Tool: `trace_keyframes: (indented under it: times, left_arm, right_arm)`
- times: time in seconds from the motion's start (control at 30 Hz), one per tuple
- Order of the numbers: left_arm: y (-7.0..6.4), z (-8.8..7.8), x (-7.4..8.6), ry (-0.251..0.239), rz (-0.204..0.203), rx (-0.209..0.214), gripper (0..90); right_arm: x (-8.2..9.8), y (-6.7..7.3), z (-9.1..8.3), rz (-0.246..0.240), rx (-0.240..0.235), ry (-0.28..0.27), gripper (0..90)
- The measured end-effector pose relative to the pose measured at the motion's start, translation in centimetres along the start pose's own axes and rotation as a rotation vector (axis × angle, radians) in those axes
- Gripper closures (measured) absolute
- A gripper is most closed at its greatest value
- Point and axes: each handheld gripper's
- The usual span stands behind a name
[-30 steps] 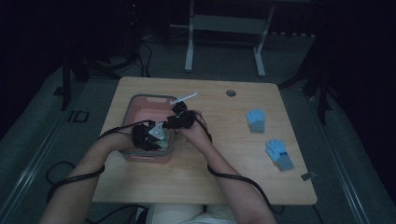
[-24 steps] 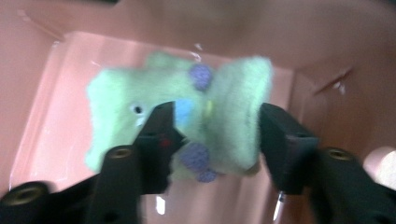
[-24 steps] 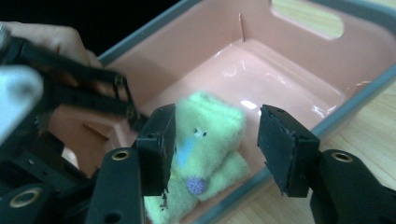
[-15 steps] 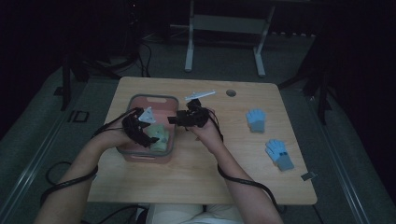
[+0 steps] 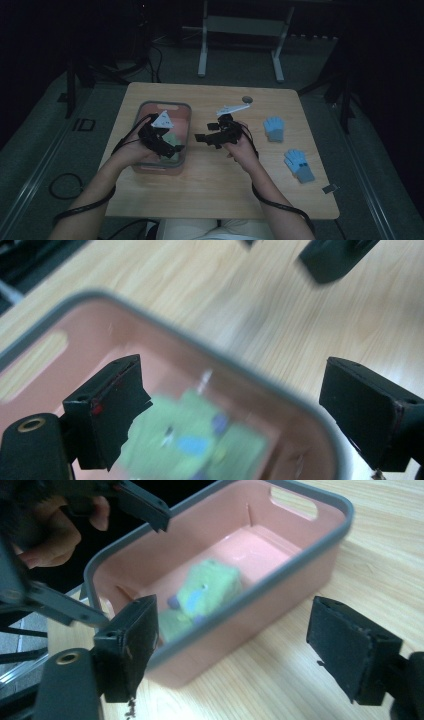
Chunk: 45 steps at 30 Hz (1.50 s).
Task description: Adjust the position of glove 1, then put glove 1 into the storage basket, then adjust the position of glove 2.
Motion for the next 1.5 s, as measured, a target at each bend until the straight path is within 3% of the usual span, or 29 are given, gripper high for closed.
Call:
trace_keyframes:
  times: [0.1, 0.2, 0.23, 0.33, 0.4, 0.43, 0.47, 0.57, 0.7, 0.8, 0.93, 1.03, 1.1, 1.17, 1.23, 1.4, 1.43, 1.47, 1.5]
  left_arm:
    - [-1.1, 0.2, -0.6, -0.046, -0.013, 0.005, 11.8]
    - [-2.4, 0.7, -1.2, -0.055, 0.010, 0.016, 11.8]
    - [-3.1, 0.9, -1.6, -0.047, 0.021, -0.001, 11.8]
    - [-4.9, 1.3, -2.5, -0.066, 0.034, -0.018, 11.7]
    - [-5.8, 1.4, -3.0, -0.095, 0.036, -0.011, 11.7]
    - [-5.8, 1.4, -3.0, -0.095, 0.036, -0.011, 11.7]
    - [-6.7, 1.8, -3.5, -0.129, 0.026, -0.002, 11.7]
    - [-7.9, 2.6, -3.9, -0.155, 0.027, 0.014, 11.7]
    - [-8.9, 3.4, -4.1, -0.175, 0.033, 0.023, 11.7]
    - [-10.3, 4.8, -4.2, -0.186, 0.049, 0.069, 11.7]
    - [-11.8, 6.0, -4.1, -0.180, 0.061, 0.099, 11.4]
    - [-13.1, 6.8, -3.8, -0.202, 0.044, 0.122, 11.2]
    - [-13.9, 7.5, -3.3, -0.192, 0.043, 0.116, 10.6]
    - [-14.5, 8.1, -2.9, -0.163, 0.038, 0.094, 5.5]
    - [-14.9, 8.6, -2.4, -0.147, 0.025, 0.102, 1.7]
    - [-15.5, 9.5, -1.3, -0.145, 0.011, 0.116, 1.6]
    - [-15.5, 9.5, -1.3, -0.145, 0.011, 0.116, 1.6]
    - [-15.8, 9.9, -0.7, -0.135, 0.025, 0.112, 1.6]
    - [-15.9, 10.0, -0.5, -0.135, 0.031, 0.110, 1.6]
  right_arm:
    - [1.0, -0.5, -0.9, -0.024, 0.005, 0.007, 18.6]
    - [2.0, -1.2, -2.2, -0.041, 0.022, -0.008, 18.4]
    - [2.2, -1.3, -2.5, -0.047, 0.037, -0.012, 18.3]
    - [2.9, -1.8, -3.8, -0.011, 0.058, 0.011, 14.8]
    - [3.3, -1.8, -4.5, -0.034, 0.065, -0.001, 12.2]
    - [3.3, -1.8, -4.5, -0.034, 0.065, -0.001, 12.2]
    - [3.8, -2.0, -5.3, -0.036, 0.074, -0.007, 12.2]
    - [4.5, -2.5, -6.4, -0.036, 0.090, -0.030, 13.1]
    - [5.3, -3.5, -8.5, -0.055, 0.161, -0.095, 23.6]
    - [5.8, -4.5, -10.5, -0.066, 0.229, -0.155, 33.0]
    - [6.3, -5.9, -12.2, -0.076, 0.319, -0.184, 42.0]
    - [6.6, -7.2, -13.3, -0.074, 0.378, -0.200, 44.8]
    - [6.8, -8.2, -13.9, -0.065, 0.409, -0.211, 47.6]
    - [6.9, -9.1, -14.5, -0.073, 0.465, -0.207, 51.4]
    - [7.1, -10.4, -15.0, -0.076, 0.520, -0.194, 55.4]
    - [7.4, -13.3, -15.3, -0.026, 0.564, -0.155, 59.2]
    - [7.4, -13.3, -15.3, -0.026, 0.564, -0.155, 59.2]
    - [7.3, -14.7, -15.1, 0.003, 0.572, -0.139, 60.4]
    - [7.3, -15.1, -15.1, 0.008, 0.576, -0.137, 60.6]
Point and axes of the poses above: each handheld gripper's, and its own axes: z roughly forward along the jaws, x roughly out of its underside, y roughly to its left, and after that the axes turned 7 degrees about z, right-handed
